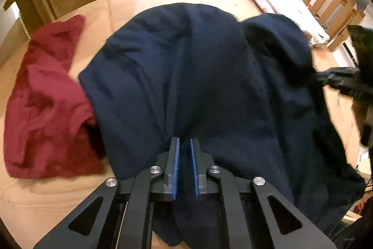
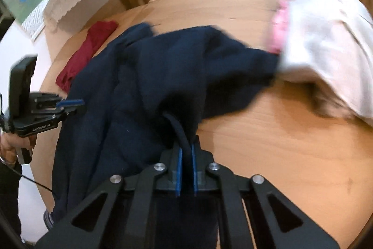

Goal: Fold clothes

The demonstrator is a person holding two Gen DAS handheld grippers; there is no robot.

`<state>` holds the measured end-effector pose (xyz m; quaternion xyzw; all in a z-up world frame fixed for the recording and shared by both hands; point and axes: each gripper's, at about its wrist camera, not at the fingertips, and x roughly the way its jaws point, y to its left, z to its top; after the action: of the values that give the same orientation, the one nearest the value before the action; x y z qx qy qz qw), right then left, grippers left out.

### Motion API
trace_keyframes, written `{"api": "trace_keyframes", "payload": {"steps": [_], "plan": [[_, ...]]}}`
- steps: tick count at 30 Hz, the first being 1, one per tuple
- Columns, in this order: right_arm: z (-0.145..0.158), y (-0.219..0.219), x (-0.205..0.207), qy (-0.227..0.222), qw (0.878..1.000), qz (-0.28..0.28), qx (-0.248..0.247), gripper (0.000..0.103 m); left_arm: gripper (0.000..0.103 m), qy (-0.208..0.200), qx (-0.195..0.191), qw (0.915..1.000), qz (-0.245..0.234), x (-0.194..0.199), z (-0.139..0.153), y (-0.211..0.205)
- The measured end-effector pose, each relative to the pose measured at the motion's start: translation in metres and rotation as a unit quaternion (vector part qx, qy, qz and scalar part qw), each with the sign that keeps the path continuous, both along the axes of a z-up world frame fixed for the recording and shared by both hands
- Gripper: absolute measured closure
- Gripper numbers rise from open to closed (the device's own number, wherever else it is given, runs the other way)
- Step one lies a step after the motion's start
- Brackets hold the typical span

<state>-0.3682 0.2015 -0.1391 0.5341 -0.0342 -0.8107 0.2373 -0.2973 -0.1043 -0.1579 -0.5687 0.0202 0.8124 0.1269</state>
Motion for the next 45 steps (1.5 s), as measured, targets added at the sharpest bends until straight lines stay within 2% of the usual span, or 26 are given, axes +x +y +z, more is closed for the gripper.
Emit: {"api": "trace_keyframes", "payload": {"steps": [3, 6, 8, 11, 15, 17, 19, 20, 21, 23, 25, 27, 30, 34, 37, 39, 41, 45], "plan": [[0.002, 0.036, 0.009, -0.006, 0.999, -0.035, -0.012, 0.096, 0.096, 0.0, -0.003, 0.9999, 0.015, 0.009, 0.0, -0.017], [-0.008, 0.055, 0.023, -0.016, 0.998, -0.053, 0.022, 0.096, 0.096, -0.004, -0.005, 0.9998, 0.021, 0.015, 0.0, -0.025], [-0.014, 0.057, 0.035, -0.032, 0.998, -0.043, 0.021, 0.096, 0.096, -0.004, -0.028, 0.9996, 0.009, 0.021, -0.001, -0.022], [-0.013, 0.061, 0.059, -0.031, 0.999, -0.022, 0.034, 0.096, 0.096, -0.011, -0.072, 0.9973, -0.011, 0.035, -0.001, -0.021], [-0.006, 0.078, 0.069, -0.04, 0.998, -0.043, 0.021, 0.096, 0.096, -0.024, -0.055, 0.9981, 0.017, 0.041, 0.002, -0.041], [0.005, 0.081, 0.067, -0.033, 0.998, -0.056, 0.019, 0.089, 0.096, -0.02, -0.05, 0.9981, 0.029, 0.042, 0.007, -0.048], [0.015, 0.079, 0.064, -0.021, 0.998, -0.056, 0.027, 0.062, 0.094, -0.013, -0.054, 0.998, 0.029, 0.043, 0.013, -0.045], [0.019, 0.078, 0.06, -0.013, 0.998, -0.055, 0.024, 0.056, 0.094, -0.007, -0.056, 0.9981, 0.024, 0.044, 0.018, -0.04], [0.024, 0.077, 0.056, -0.006, 0.998, -0.055, 0.021, 0.052, 0.094, -0.001, -0.059, 0.9981, 0.019, 0.044, 0.024, -0.036], [0.032, 0.073, 0.047, 0.006, 0.998, -0.053, 0.015, 0.052, 0.093, 0.01, -0.053, 0.9985, 0.009, 0.047, 0.034, -0.026], [0.032, 0.065, 0.032, 0.003, 0.999, -0.047, 0.012, 0.049, 0.084, 0.022, -0.04, 0.999, -0.002, 0.053, 0.044, -0.009], [0.029, 0.057, 0.015, -0.006, 0.999, -0.045, 0.015, 0.049, 0.084, 0.028, -0.027, 0.999, -0.023, 0.063, 0.056, 0.02], [0.02, 0.044, -0.011, -0.023, 0.998, -0.046, 0.023, 0.049, 0.076, 0.034, -0.01, 0.9964, -0.077, 0.074, 0.063, 0.075], [0.014, 0.038, -0.03, -0.048, 0.998, -0.043, -0.006, 0.049, 0.063, 0.02, 0.011, 0.9869, -0.16, 0.094, 0.074, 0.159], [0.01, 0.033, -0.035, -0.061, 0.997, -0.039, -0.003, 0.049, 0.061, 0.003, 0.021, 0.9798, -0.199, 0.101, 0.069, 0.216], [0.008, 0.03, -0.037, -0.065, 0.997, -0.038, 0.005, 0.049, 0.061, -0.001, 0.025, 0.9786, -0.204, 0.1, 0.068, 0.245], [0.005, 0.03, -0.04, -0.075, 0.997, -0.032, 0.004, 0.049, 0.056, -0.007, 0.022, 0.9813, -0.191, 0.091, 0.063, 0.265], [-0.002, 0.034, -0.047, -0.091, 0.995, -0.031, -0.003, 0.049, 0.056, -0.047, 0.007, 0.9852, -0.165, 0.077, 0.044, 0.294]]}}
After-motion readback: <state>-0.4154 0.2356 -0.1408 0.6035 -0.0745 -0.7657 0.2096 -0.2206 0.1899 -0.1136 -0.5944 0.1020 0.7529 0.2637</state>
